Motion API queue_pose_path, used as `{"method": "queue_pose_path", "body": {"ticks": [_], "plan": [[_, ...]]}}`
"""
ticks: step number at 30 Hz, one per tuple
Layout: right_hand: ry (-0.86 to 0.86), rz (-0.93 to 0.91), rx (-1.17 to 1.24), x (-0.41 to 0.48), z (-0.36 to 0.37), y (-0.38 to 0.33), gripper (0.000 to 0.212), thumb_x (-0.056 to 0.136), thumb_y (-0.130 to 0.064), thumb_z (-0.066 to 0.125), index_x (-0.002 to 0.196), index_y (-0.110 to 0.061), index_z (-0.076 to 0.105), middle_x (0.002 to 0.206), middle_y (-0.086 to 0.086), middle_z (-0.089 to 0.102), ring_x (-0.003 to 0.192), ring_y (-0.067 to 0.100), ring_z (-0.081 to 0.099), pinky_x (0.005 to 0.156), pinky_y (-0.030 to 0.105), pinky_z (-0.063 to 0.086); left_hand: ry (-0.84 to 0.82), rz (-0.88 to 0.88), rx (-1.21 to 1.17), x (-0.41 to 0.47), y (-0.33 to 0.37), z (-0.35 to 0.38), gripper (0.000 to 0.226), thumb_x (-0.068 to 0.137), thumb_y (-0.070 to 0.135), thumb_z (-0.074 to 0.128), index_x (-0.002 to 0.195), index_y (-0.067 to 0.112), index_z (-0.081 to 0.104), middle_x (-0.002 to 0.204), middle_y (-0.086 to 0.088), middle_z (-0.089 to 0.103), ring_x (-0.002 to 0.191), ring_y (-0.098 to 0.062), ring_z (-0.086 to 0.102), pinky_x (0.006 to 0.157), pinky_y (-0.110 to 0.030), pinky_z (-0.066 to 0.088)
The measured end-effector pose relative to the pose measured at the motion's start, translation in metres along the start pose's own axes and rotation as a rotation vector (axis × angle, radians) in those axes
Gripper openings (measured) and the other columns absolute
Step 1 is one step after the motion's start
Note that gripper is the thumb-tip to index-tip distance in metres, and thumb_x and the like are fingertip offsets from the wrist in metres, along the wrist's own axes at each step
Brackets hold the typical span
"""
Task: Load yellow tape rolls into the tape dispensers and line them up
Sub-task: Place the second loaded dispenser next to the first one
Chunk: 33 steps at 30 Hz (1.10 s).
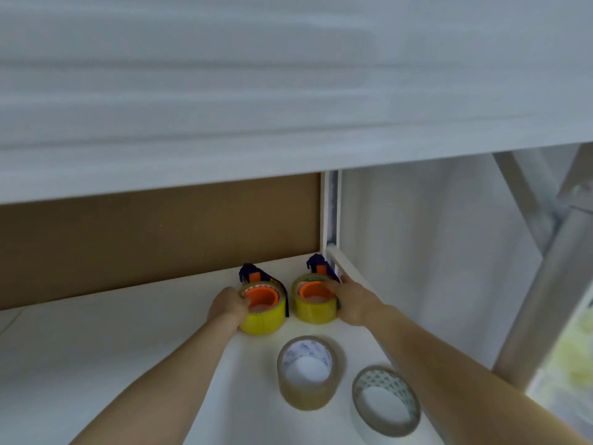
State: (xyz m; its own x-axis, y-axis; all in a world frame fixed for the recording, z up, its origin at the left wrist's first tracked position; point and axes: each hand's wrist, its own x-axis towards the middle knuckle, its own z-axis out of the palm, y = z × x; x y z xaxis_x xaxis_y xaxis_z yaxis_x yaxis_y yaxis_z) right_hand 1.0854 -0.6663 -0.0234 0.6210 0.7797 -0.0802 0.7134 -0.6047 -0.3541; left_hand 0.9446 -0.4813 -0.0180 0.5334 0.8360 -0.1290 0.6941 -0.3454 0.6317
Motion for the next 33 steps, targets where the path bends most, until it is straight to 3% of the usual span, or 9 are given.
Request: {"method": "queue_pose_path", "body": {"ticks": [4,7,10,15,20,24,26,30,33], "plan": [[0.227,0.118,-0.072,-0.022,-0.009,-0.018,0.043,0.086,-0.017,0.052,0.129,-0.018,0.046,0.130,0.014,0.047,0.116,0.031,0.050,0.093,0.038,0.049,0.065,0.058,0.030,-0.016,0.012,-0.004,0.039,0.091,0.029,0.050,0.120,0.004,0.054,0.124,-0.019,0.057,0.113,-0.036,0.056,0.089,-0.036,0.046],[0.235,0.125,-0.139,-0.053,-0.022,-0.035,0.028,0.087,-0.014,0.046,0.112,-0.008,0.059,0.116,0.014,0.058,0.106,0.030,0.058,0.082,0.032,0.048,0.058,0.390,-0.107,-0.048,0.025,-0.009,0.025,0.087,0.018,0.056,0.110,0.015,0.065,0.113,-0.006,0.065,0.108,-0.026,0.061,0.092,-0.032,0.048],[0.106,0.149,-0.200,-0.095,-0.034,-0.049,0.020,0.083,-0.025,0.054,0.097,-0.013,0.062,0.090,0.004,0.058,0.091,0.024,0.059,0.076,0.030,0.048,-0.256,0.619,-0.149,-0.093,0.026,-0.009,0.018,0.086,0.005,0.057,0.093,0.013,0.072,0.092,0.001,0.067,0.096,-0.017,0.064,0.090,-0.028,0.050],[-0.278,0.187,-0.161,-0.150,-0.034,-0.059,0.037,0.067,-0.045,0.070,0.057,-0.016,0.050,0.032,-0.005,0.053,0.053,0.015,0.060,0.058,0.024,0.046,-0.586,0.683,0.218,-0.136,0.001,-0.002,0.044,0.080,0.031,0.070,0.121,0.020,0.060,0.103,0.007,0.061,0.102,-0.015,0.061,0.088,-0.028,0.050],[-0.345,0.158,-0.195,-0.173,-0.007,-0.065,0.018,0.083,-0.017,0.064,0.073,-0.016,0.049,0.074,0.000,0.062,0.074,0.020,0.072,0.054,0.025,0.049,-0.322,0.813,0.506,-0.147,-0.025,0.000,0.027,0.085,0.025,0.060,0.112,0.025,0.064,0.111,-0.001,0.065,0.103,-0.022,0.058,0.079,-0.026,0.043],[-0.073,0.191,-0.299,-0.167,-0.007,-0.076,0.036,0.092,-0.008,0.050,0.127,-0.011,0.045,0.130,0.010,0.054,0.118,0.027,0.056,0.094,0.031,0.046,-0.108,0.807,0.637,-0.147,-0.035,-0.005,0.030,0.091,0.025,0.055,0.119,0.028,0.062,0.121,-0.003,0.064,0.112,-0.027,0.055,0.086,-0.028,0.041],[-0.036,0.204,-0.317,-0.160,0.000,-0.077,0.042,0.091,-0.006,0.052,0.132,-0.008,0.042,0.136,0.012,0.049,0.125,0.027,0.049,0.098,0.032,0.043,-0.100,0.727,0.531,-0.143,-0.040,-0.001,0.031,0.094,0.021,0.051,0.123,0.022,0.060,0.126,-0.006,0.061,0.114,-0.026,0.055,0.085,-0.024,0.045],[-0.124,0.259,-0.290,-0.149,0.004,-0.078,0.048,0.093,-0.007,0.049,0.138,-0.007,0.034,0.146,0.013,0.037,0.134,0.028,0.038,0.107,0.033,0.035,-0.104,0.546,0.251,-0.131,-0.048,0.012,0.032,0.094,0.022,0.046,0.119,0.011,0.063,0.124,-0.007,0.063,0.090,-0.008,0.051,0.050,0.007,0.032],[-0.233,0.283,-0.279,-0.142,0.006,-0.074,0.053,0.096,-0.011,0.045,0.144,-0.009,0.023,0.153,0.012,0.027,0.140,0.027,0.029,0.112,0.031,0.026,-0.141,0.560,0.301,-0.133,-0.046,0.013,0.034,0.095,0.021,0.045,0.125,0.013,0.059,0.131,-0.009,0.059,0.100,-0.013,0.053,0.068,0.006,0.038]]}}
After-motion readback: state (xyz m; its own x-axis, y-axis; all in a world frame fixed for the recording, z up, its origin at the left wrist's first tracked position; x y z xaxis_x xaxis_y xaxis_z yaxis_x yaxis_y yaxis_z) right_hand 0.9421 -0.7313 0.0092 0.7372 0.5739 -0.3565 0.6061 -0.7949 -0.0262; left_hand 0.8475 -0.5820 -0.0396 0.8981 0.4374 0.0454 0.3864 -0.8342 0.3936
